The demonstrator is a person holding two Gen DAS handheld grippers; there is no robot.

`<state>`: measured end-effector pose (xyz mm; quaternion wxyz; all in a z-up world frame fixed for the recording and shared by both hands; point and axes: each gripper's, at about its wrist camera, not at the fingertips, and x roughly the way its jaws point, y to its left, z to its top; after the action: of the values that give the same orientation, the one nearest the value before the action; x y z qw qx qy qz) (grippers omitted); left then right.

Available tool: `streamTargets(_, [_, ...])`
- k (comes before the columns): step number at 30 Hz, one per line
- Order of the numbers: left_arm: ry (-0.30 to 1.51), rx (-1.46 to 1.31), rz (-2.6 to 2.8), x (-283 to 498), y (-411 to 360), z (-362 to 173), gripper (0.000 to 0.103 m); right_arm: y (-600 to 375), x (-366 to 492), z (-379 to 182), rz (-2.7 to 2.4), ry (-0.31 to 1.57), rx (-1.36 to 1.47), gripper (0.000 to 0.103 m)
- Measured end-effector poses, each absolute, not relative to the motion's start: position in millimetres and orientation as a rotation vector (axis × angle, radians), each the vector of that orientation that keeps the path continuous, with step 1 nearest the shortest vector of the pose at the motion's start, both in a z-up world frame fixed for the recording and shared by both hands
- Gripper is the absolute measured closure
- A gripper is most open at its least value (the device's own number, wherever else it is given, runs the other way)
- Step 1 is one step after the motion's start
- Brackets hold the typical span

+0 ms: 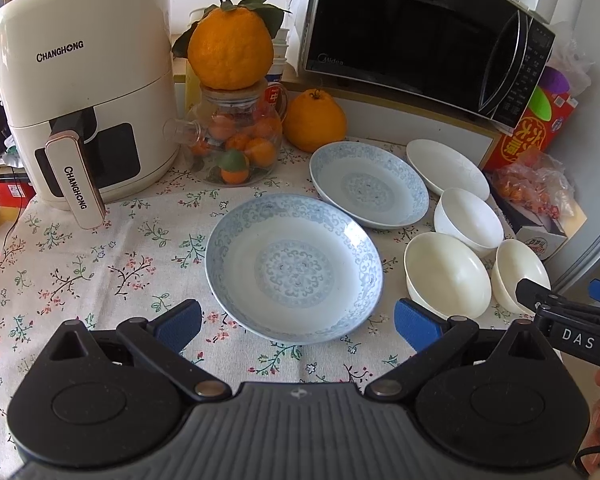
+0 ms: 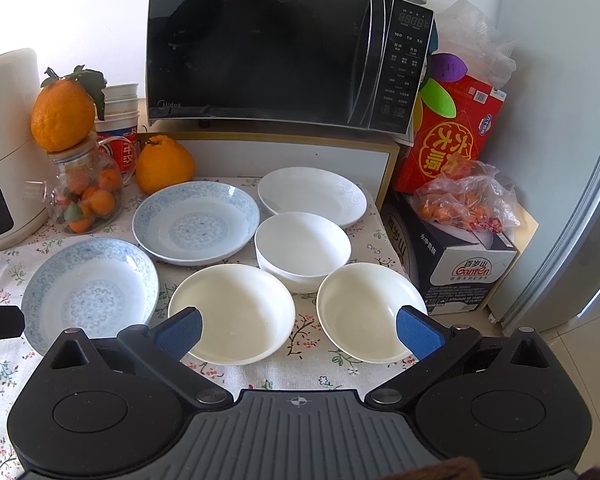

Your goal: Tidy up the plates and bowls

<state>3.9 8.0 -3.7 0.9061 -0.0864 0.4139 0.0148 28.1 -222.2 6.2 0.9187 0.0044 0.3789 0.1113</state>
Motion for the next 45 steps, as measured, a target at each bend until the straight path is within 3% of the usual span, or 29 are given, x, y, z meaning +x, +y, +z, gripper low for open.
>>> streamTargets(26, [0.847,-0.176,0.070,17,15,-9,0.001,-216,30,5,0.384,0.851,0.174,0.000])
streamTargets(36, [0.879,-0.239,0.072,23,26,-18,0.008,-199,31,0,0.588,0.943,0.334,0.001])
streamTargets(39, [0.869,-0.275,0.108,31,39,-22,0.010,-197,34,-6,0.632,0.989,0.417,0.004])
streamTargets(42, [0.908,-0.332,0.152,40,55,-30,0.022,-189,41,-17,0.649,1.049,0.483,0.014])
streamTargets(45, [0.916,-0.408,0.161,45,66,-33,0.027,-177,47,-27,0.643,1.097,0.502,0.034])
